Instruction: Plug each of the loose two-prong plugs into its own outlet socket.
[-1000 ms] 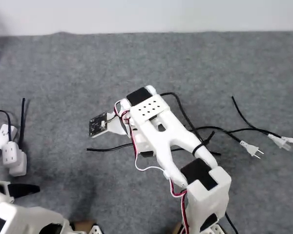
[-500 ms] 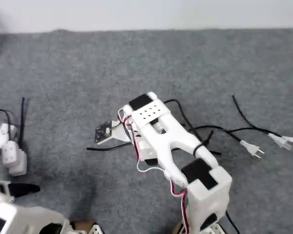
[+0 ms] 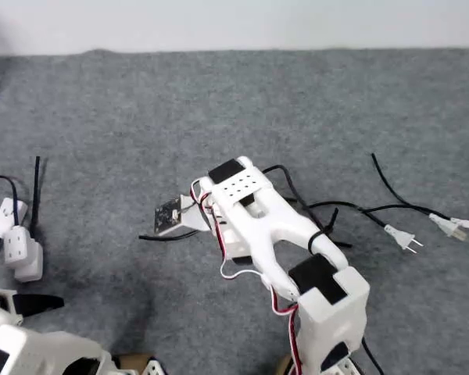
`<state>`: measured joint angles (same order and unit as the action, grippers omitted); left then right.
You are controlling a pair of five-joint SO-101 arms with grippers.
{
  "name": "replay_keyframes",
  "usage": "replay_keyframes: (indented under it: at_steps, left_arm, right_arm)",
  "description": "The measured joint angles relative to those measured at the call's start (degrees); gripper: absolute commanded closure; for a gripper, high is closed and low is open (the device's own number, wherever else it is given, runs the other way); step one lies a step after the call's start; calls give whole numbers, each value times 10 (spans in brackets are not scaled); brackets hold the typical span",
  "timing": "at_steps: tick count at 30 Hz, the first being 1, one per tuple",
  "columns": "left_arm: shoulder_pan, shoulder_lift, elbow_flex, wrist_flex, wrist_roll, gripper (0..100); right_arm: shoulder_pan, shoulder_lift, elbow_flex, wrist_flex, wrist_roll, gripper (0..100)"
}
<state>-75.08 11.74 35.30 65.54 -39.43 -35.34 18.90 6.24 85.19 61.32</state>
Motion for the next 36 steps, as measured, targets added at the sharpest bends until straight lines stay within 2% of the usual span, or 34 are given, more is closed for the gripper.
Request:
replay_keyframes:
  at_steps: [13, 15, 17, 18, 20, 23, 28, 31, 36]
  left_arm:
    - [0, 0, 0, 0, 0, 566]
    - [0, 0, 0, 0, 0, 566]
    - [0, 0, 0, 0, 0, 566]
    - [0, 0, 0, 0, 0, 566]
    - [0, 0, 0, 0, 0, 566]
    - [0, 0, 0, 0, -1, 566]
    - [0, 0, 0, 0, -1, 566]
    - [0, 0, 0, 0, -1, 566]
    - [0, 0, 0, 0, -1, 566]
  right_arm:
    - [-4, 71, -41, -7, 5, 790]
    - [-4, 82, -51, -7, 5, 843]
    - [-5, 98, -66, -6, 5, 969]
    - [-4, 99, -66, -7, 12, 998]
    - [-4, 101, -69, -11, 33, 962]
    - [-4, 113, -72, 0, 51, 986]
    - [10, 74, -59, 48, 69, 989]
    - [33, 0, -59, 92, 85, 989]
    - [114, -154, -59, 149, 122, 989]
